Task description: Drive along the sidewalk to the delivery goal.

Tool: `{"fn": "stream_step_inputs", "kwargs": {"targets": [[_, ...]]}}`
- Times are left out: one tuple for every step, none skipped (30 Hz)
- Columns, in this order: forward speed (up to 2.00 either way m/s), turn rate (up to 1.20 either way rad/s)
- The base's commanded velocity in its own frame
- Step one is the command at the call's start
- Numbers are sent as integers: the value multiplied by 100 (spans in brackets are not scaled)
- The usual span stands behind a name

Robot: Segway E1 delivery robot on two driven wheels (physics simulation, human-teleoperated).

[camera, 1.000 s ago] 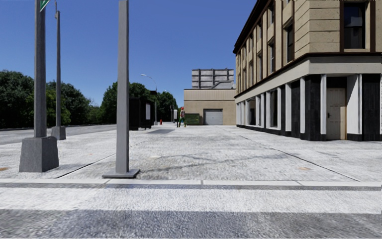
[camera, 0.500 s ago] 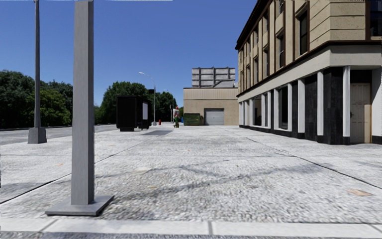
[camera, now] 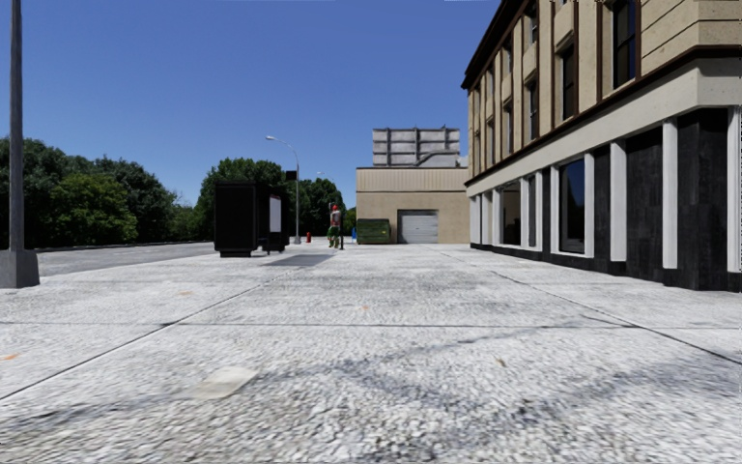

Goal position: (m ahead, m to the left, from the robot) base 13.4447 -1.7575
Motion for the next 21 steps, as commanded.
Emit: {"fn": "stream_step_inputs", "kwargs": {"targets": [[200, 0], [200, 0], [200, 0], [200, 0], [200, 0], [200, 0], [200, 0], [200, 0], [200, 0], [200, 0], [200, 0], [200, 0], [200, 0], [200, 0], [200, 0], [200, 0], [200, 0], [200, 0], [200, 0], [200, 0], [200, 0]]}}
